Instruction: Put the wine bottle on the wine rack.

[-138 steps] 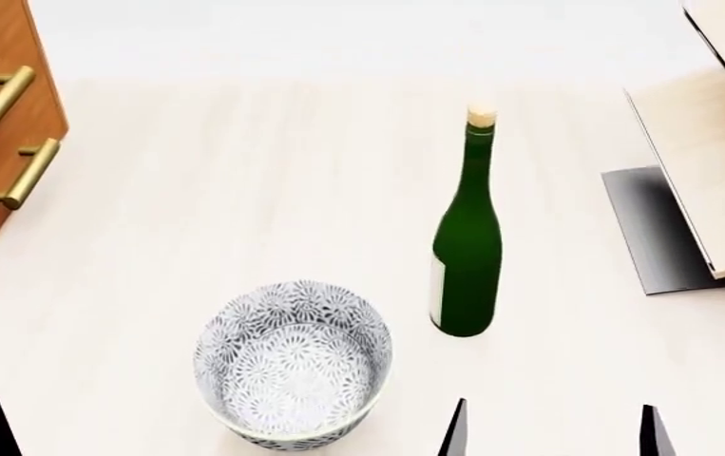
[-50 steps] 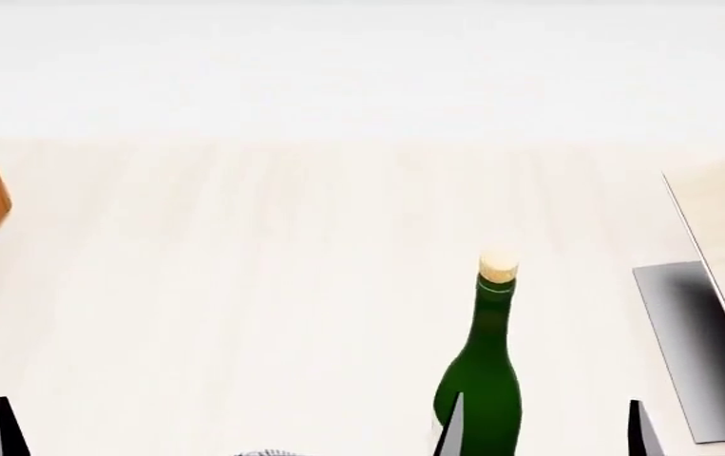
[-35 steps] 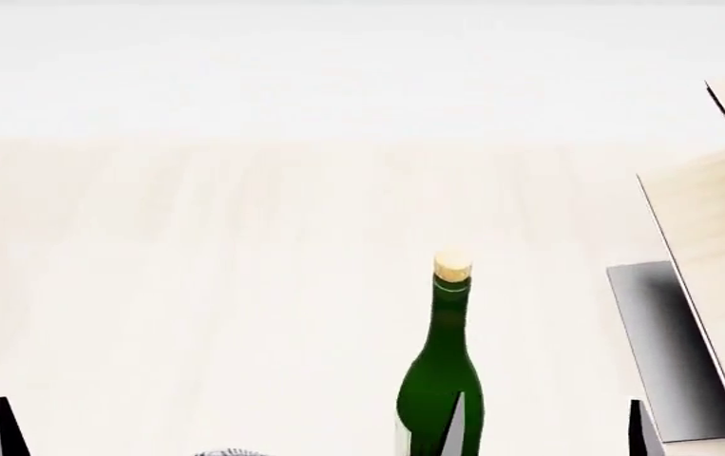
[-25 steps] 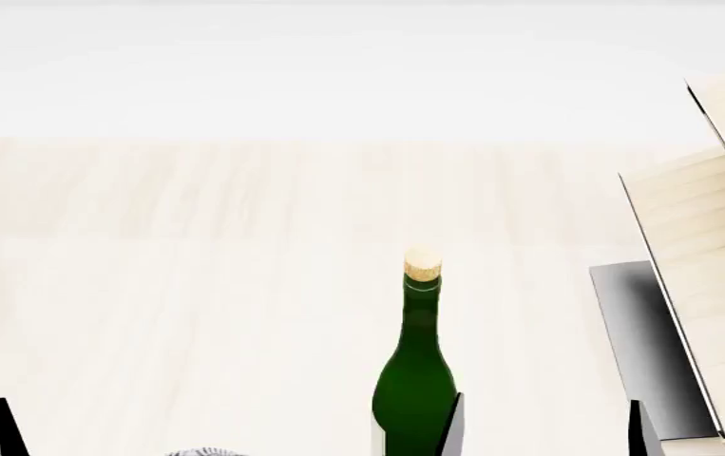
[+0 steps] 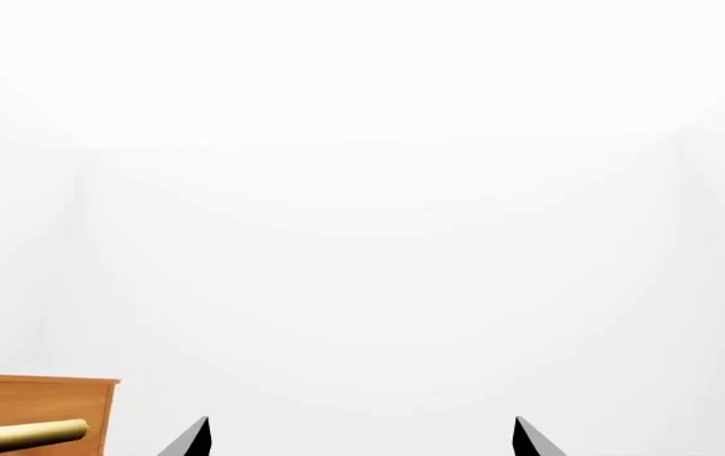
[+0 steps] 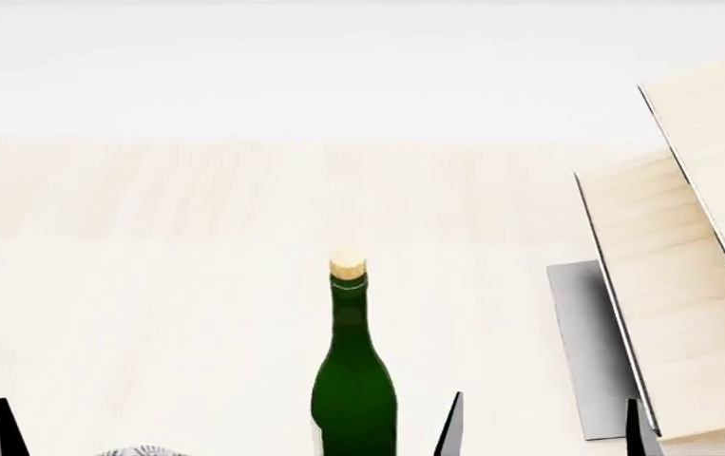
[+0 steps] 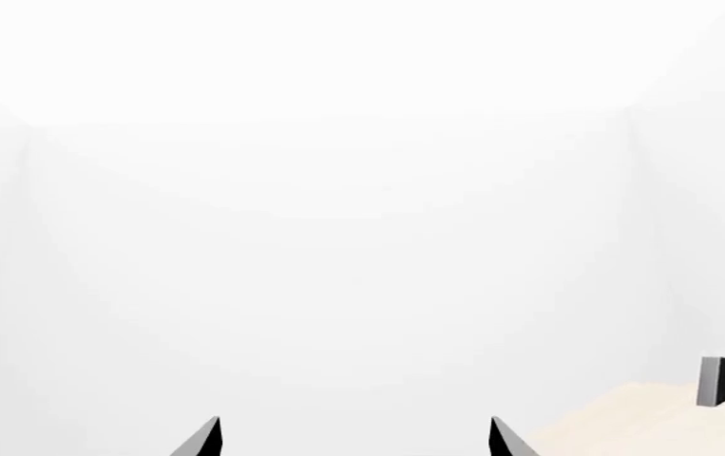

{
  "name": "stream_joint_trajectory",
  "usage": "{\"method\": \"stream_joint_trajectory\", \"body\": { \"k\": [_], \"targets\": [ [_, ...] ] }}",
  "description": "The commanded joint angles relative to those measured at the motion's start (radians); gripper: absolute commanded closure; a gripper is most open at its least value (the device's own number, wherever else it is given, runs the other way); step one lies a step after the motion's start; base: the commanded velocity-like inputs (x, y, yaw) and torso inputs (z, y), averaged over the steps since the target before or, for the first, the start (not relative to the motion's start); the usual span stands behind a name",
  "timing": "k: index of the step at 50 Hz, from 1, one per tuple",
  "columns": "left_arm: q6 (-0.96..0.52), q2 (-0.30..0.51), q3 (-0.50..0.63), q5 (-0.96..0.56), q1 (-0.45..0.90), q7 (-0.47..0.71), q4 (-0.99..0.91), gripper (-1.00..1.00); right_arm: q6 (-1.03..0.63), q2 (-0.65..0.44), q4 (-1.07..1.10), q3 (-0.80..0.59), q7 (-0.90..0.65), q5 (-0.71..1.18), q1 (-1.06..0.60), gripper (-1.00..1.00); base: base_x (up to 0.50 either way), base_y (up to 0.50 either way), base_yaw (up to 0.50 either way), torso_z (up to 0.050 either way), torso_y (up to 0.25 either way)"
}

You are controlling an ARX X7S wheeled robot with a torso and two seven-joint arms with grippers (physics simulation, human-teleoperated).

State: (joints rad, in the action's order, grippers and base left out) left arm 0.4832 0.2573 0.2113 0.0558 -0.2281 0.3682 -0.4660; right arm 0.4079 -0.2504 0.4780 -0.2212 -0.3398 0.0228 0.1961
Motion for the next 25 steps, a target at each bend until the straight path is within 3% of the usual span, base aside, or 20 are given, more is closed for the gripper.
{"method": "stream_joint_trajectory", "body": {
  "k": [1,25],
  "targets": [
    [-0.008,0.005,0.006,0.002,0.001,0.004,-0.007,-1.00,-0.003,-0.005,0.001,-0.004,-0.006,0.001,-0.002,-1.00,0.00,-0.14,0.00,0.000,0.000],
    [0.002,0.014,0.011,-0.001,0.003,0.018,0.001,-1.00,-0.003,-0.014,-0.005,-0.011,-0.019,0.006,-0.007,-1.00,0.00,-0.15,0.00,0.000,0.000]
  ]
}}
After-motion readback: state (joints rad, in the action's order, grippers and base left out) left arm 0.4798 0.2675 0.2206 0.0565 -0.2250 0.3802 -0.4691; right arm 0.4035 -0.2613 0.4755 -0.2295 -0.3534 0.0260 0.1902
